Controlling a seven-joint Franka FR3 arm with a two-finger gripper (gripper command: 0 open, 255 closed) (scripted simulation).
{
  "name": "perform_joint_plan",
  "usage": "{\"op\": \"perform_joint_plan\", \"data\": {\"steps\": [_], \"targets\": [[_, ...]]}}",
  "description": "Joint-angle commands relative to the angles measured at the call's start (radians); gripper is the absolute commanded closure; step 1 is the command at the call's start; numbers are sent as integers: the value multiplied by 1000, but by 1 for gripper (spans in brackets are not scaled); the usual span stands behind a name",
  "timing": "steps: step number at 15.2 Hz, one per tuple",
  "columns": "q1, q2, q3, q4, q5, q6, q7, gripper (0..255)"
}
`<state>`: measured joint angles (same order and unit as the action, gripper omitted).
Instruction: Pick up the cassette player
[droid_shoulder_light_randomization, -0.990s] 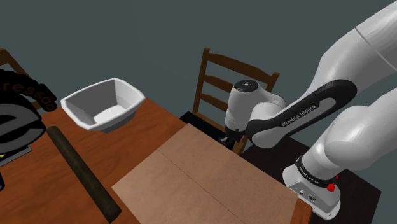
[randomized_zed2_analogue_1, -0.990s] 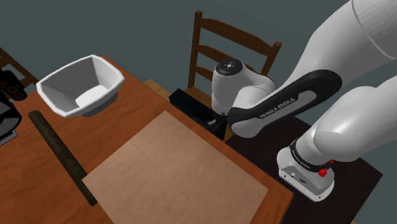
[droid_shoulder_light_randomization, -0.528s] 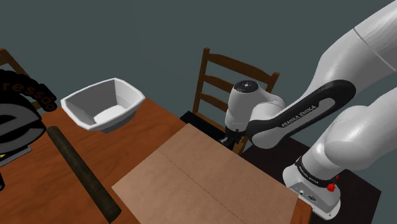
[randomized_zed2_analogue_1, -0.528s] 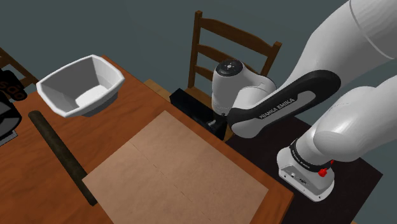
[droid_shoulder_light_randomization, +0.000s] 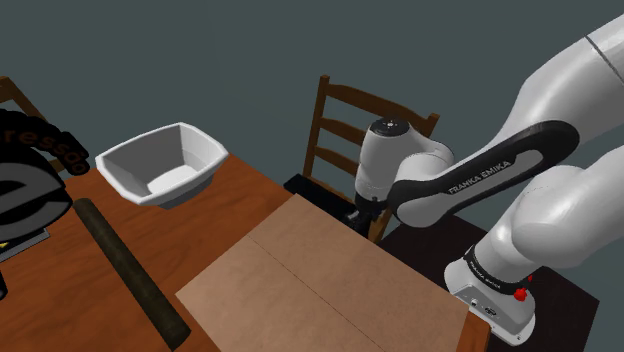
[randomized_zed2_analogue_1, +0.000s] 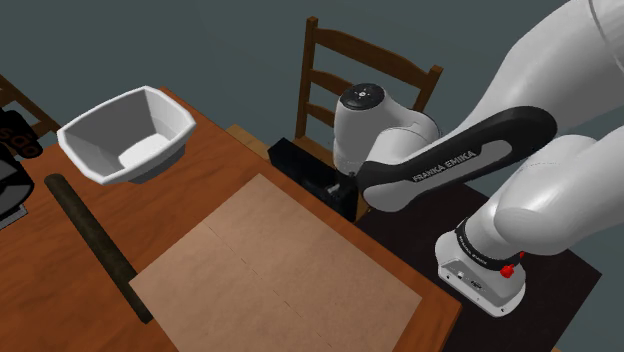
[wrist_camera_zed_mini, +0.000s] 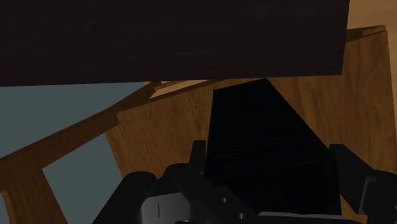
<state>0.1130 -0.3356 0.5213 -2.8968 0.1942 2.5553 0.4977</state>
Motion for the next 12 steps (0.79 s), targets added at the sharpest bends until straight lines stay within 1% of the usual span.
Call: {"op": "perform_joint_plan", "data": {"steps": [1,10,12], "targets": [[13,-41,-13,7,14,-47,-12,255],[43,-184,-59,49,32,-230,-42,255],[43,-186,-60,50,32,-233,-42,255]]}}
